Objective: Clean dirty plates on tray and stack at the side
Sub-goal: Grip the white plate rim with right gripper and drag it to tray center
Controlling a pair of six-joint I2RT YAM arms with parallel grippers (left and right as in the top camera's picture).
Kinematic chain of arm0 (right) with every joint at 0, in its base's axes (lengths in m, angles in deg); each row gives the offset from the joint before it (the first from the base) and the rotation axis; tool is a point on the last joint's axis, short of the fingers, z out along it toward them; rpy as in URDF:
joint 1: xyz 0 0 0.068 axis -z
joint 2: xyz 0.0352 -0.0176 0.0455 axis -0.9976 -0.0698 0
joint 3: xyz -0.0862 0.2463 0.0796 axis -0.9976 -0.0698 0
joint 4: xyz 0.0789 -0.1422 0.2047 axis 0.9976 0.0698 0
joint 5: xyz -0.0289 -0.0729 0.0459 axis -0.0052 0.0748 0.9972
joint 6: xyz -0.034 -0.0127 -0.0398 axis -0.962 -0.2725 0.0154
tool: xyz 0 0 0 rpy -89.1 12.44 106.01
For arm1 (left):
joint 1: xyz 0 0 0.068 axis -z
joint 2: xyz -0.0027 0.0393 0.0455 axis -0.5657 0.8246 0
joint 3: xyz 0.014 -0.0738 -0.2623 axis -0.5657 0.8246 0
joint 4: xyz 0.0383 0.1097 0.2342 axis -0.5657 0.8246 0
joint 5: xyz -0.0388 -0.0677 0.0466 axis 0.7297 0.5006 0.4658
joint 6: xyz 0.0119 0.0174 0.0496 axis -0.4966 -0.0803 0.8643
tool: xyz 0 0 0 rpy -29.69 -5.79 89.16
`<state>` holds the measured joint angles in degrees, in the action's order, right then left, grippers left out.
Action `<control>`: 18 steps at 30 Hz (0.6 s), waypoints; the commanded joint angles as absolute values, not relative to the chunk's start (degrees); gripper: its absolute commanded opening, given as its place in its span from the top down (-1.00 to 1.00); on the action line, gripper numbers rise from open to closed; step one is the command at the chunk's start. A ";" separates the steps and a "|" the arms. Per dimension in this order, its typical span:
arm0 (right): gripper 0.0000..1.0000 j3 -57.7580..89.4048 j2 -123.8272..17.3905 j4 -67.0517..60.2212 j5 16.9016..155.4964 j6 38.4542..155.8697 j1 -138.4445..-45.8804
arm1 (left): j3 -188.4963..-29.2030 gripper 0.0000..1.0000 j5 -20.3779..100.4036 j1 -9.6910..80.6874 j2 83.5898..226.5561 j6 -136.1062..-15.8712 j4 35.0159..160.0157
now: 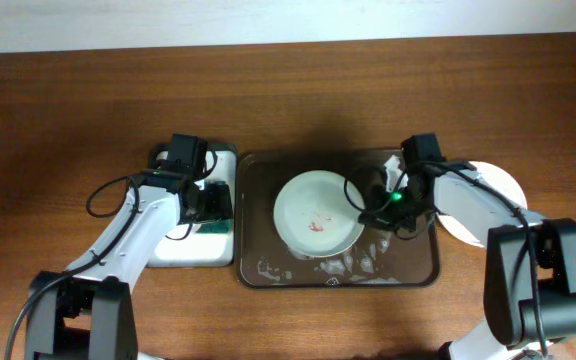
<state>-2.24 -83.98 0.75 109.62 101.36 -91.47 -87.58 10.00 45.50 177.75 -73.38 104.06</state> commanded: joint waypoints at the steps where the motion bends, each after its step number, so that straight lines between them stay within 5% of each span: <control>1: 0.41 -1.15 -84.11 -1.17 109.99 100.31 -91.56 | -87.08 -0.85 9.61 45.15 177.38 -73.31 104.11; 3: 0.20 0.73 -84.07 -0.98 106.95 96.90 -91.61 | -87.08 -0.85 9.61 45.15 177.38 -73.31 104.13; 10: 0.19 7.27 -84.07 -1.87 98.43 78.89 -92.96 | -87.08 -0.85 9.63 45.15 177.38 -73.31 104.13; 18: -0.09 7.11 -84.18 -6.60 93.86 71.22 -99.17 | -87.08 -0.85 9.61 45.15 177.38 -73.31 104.13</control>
<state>6.59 -83.98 -5.55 96.31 75.55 -96.76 -87.58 10.03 45.52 177.75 -73.38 104.08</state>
